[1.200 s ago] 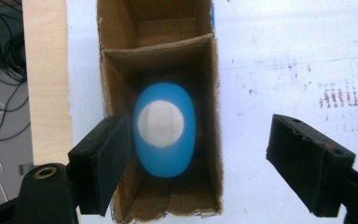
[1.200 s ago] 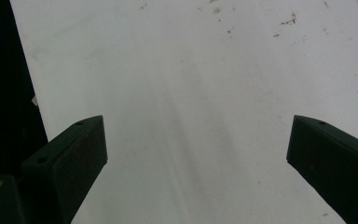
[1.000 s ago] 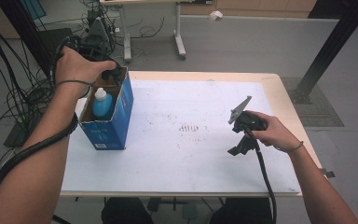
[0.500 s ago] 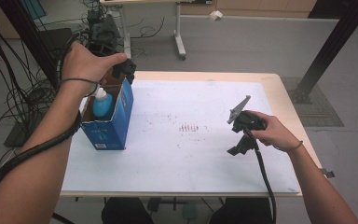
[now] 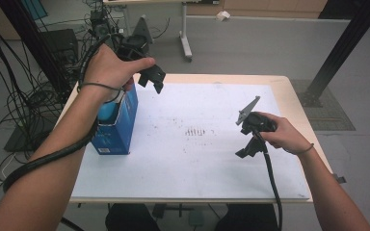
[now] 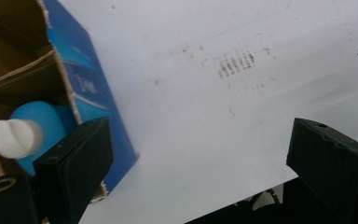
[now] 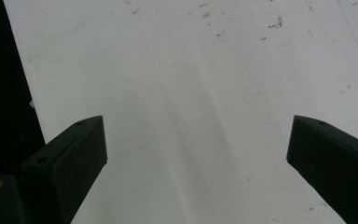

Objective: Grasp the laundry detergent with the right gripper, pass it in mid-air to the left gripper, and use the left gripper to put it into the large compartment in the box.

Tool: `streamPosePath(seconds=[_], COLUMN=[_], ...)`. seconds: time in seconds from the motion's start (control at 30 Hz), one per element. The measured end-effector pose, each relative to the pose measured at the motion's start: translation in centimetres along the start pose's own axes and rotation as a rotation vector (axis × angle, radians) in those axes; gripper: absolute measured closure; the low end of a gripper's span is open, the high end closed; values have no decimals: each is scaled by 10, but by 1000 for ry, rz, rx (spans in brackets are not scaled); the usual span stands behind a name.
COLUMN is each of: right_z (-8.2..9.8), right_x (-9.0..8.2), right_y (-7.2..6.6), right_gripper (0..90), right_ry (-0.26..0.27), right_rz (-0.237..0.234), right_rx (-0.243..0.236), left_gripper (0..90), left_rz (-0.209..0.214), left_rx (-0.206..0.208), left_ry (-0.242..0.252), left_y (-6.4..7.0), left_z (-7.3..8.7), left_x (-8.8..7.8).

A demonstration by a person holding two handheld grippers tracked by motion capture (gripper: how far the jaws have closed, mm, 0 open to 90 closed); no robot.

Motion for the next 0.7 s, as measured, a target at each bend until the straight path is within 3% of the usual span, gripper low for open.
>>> streamPosePath(seconds=[0.1,0.3,0.7], right_z=[-2,-4,-3], right_x=[-2,-1,2], right_y=[-1,-4,-9], right_gripper=[49,49,49], right_ry=[3,1,6], right_rz=[5,7,6], right_rx=[-2,-5,5], left_gripper=[73,77,82], left_rz=[25,32,62], left_rx=[29,89,173], left_ry=[-7,-22,-33], left_y=[13,37,66], left_z=[1,5,16], left_x=[1,6,23])
Point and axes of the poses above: each handheld gripper's, and its own axes: x roughly forward along the jaws, z roughly out of its underside, y roughly to its right, the point moved 4 cm from there along x, roughly forward along the jaws, and after that the axes turned 15 degrees about -z, right-handed, at the moved point
